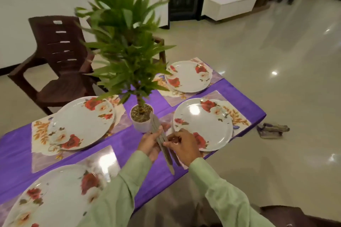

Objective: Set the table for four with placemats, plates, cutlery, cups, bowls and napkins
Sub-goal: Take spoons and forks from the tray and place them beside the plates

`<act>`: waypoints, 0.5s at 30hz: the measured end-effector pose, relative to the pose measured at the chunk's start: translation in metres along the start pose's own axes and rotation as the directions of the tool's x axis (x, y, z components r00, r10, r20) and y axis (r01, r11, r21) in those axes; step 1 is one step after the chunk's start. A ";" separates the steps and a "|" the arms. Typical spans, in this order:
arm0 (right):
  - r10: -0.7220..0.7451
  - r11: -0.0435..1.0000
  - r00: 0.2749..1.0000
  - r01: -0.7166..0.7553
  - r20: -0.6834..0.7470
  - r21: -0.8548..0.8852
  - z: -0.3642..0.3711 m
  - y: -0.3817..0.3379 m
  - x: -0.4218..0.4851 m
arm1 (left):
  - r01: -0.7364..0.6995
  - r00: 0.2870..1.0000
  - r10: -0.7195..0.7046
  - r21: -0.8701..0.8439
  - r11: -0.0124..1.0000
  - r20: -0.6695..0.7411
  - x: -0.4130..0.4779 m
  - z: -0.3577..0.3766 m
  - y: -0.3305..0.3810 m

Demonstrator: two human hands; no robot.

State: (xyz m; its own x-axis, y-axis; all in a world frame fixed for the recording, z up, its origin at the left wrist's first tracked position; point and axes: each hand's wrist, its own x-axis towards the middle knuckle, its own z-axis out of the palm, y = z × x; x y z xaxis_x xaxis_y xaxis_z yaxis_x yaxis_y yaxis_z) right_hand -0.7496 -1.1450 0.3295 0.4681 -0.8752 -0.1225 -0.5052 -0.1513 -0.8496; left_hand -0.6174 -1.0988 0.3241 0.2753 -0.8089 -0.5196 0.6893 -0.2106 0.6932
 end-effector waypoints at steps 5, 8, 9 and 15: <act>0.085 0.990 0.996 -0.084 -0.005 0.111 -0.082 0.032 0.026 | 0.027 0.998 -0.024 -0.053 0.998 0.054 0.030 0.079 -0.025; 0.109 0.981 0.994 -0.109 0.005 0.162 -0.117 0.050 0.041 | 0.046 0.998 -0.044 -0.040 0.998 0.051 0.045 0.110 -0.034; 0.132 0.972 0.991 -0.131 0.006 0.197 -0.126 0.056 0.047 | 0.060 0.997 -0.057 -0.042 0.997 0.052 0.051 0.117 -0.037; 0.255 0.930 0.966 -0.232 -0.045 0.285 -0.169 0.093 0.090 | 0.105 0.993 -0.102 -0.050 0.993 0.061 0.091 0.139 -0.038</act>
State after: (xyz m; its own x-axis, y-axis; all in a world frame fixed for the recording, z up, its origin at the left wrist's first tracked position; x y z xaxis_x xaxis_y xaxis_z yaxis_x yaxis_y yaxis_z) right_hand -0.8770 -1.3158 0.3262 0.2906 -0.9048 -0.3114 -0.3720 0.1930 -0.9079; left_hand -0.7121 -1.2412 0.3195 0.1623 -0.8152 -0.5559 0.7471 -0.2665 0.6089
